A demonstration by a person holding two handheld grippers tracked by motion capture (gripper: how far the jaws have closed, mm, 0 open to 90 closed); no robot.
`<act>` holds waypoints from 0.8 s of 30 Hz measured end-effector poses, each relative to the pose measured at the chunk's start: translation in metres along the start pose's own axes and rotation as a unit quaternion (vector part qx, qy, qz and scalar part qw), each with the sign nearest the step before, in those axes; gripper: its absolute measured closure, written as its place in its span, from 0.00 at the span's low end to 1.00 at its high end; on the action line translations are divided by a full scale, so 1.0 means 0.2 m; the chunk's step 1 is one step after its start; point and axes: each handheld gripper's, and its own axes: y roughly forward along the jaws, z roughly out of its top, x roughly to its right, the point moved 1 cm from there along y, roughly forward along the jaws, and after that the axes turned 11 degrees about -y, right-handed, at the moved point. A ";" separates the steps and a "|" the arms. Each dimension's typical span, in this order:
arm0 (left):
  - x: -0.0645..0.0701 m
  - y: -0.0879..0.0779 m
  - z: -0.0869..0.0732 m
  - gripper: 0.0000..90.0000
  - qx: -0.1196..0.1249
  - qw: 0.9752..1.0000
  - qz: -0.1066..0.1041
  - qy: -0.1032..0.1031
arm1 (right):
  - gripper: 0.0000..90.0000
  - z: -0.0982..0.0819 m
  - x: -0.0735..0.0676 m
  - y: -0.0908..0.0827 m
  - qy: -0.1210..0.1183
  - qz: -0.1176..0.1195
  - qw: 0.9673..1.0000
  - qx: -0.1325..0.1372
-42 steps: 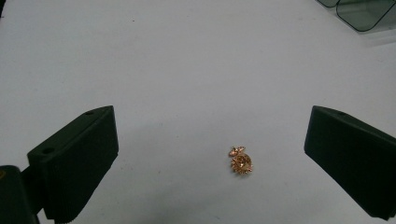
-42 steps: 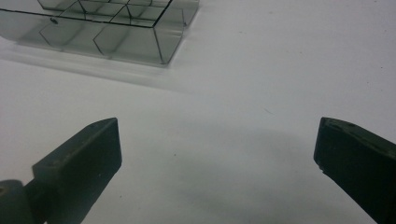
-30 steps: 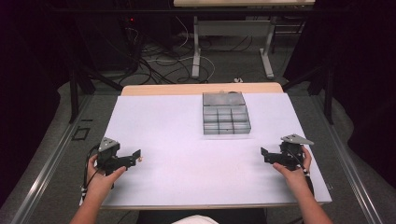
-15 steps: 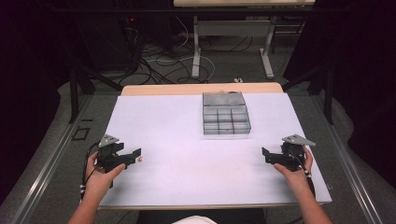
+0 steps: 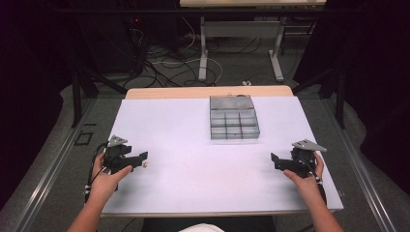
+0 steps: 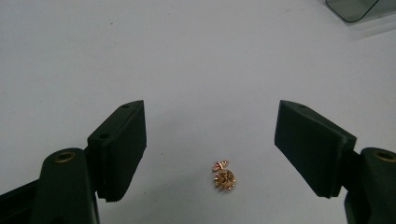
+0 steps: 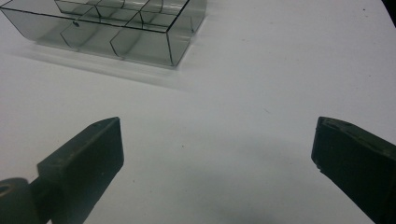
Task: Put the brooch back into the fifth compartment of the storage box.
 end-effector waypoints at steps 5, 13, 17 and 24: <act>0.00 0.01 0.02 0.29 -0.019 1.000 -0.002 -0.008 | 0.02 0.00 -0.01 0.00 0.000 0.004 1.000 -0.002; -0.01 0.03 0.04 0.33 -0.049 0.999 -0.010 -0.018 | 0.02 0.00 -0.01 0.01 0.000 0.008 1.000 -0.003; -0.01 0.04 0.04 0.35 -0.063 0.998 -0.008 -0.021 | 0.02 0.00 -0.01 0.01 -0.001 0.009 1.000 -0.005; 0.00 0.06 0.04 0.41 -0.085 0.996 -0.010 -0.028 | 0.02 -0.01 -0.01 0.02 0.001 0.010 1.000 -0.006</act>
